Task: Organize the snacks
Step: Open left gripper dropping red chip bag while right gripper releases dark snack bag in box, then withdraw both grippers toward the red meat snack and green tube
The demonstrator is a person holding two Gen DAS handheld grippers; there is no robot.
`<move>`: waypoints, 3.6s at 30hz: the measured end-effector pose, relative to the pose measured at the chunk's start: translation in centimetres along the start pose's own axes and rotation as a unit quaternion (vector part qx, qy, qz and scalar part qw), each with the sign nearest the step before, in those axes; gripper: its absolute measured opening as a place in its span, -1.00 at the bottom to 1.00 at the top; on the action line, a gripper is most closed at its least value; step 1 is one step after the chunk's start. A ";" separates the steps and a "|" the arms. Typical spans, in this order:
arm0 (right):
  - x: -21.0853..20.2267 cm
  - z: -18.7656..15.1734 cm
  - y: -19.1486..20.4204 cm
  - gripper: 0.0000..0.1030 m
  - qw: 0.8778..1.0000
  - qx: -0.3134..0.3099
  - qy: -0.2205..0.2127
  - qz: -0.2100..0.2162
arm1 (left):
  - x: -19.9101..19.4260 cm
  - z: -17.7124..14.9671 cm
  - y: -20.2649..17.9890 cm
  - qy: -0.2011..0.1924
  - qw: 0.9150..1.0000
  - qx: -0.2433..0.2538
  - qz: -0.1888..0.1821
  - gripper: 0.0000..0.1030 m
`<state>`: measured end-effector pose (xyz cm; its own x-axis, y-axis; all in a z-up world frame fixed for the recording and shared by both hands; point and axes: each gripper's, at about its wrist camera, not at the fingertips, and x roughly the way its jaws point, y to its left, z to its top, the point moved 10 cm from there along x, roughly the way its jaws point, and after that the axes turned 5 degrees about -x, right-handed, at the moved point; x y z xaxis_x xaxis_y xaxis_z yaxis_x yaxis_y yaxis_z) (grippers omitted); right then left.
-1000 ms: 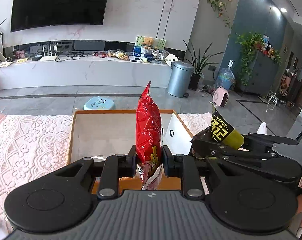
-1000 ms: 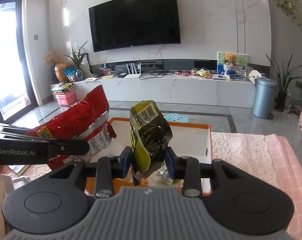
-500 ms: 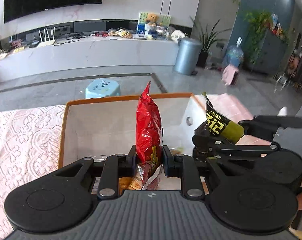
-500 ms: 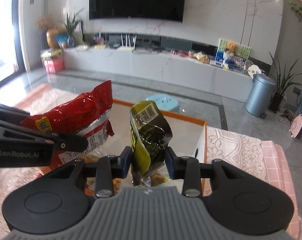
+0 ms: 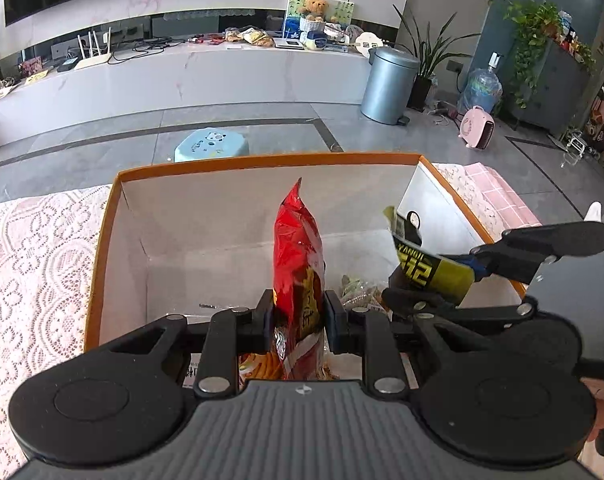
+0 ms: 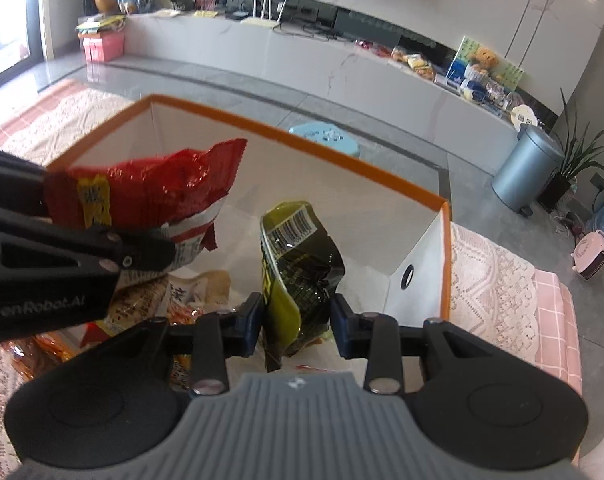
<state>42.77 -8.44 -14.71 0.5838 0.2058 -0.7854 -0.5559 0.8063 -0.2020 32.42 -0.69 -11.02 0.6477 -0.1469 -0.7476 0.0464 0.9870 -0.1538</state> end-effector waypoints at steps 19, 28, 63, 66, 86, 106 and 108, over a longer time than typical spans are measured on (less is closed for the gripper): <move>-0.4 0.7 0.0 0.09 1.000 -0.025 0.009 -0.011 | -1.1 0.3 0.0 0.007 1.000 -0.002 -0.002 0.29; -3.8 1.7 -0.6 0.55 0.999 -0.033 -0.010 -0.036 | -4.8 1.4 -0.2 -0.028 1.000 0.006 0.003 0.64; -17.7 -11.2 6.2 0.93 0.973 0.194 -0.121 0.031 | -15.3 -11.7 2.4 -0.043 0.996 -0.064 0.036 0.69; -16.3 -13.2 7.7 0.91 0.976 0.193 -0.098 0.036 | -14.6 -12.8 3.3 -0.029 0.996 -0.075 0.035 0.69; -9.9 -16.1 12.5 0.39 0.988 0.144 -0.013 0.058 | -10.8 -15.8 8.0 0.010 0.991 -0.129 0.039 0.69; -6.8 -18.0 12.9 -0.35 0.988 0.137 0.025 0.070 | -7.4 -15.3 7.6 -0.013 0.998 -0.041 0.038 0.69; -7.0 -18.3 12.8 -0.36 0.988 0.138 0.023 0.072 | -6.9 -15.1 7.2 -0.015 0.999 -0.011 0.042 0.69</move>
<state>20.76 -9.67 -22.51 0.4793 0.3078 -0.8219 -0.4449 0.8924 0.0747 16.80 6.43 -16.66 0.6714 -0.0614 -0.7385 -0.0261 0.9940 -0.1063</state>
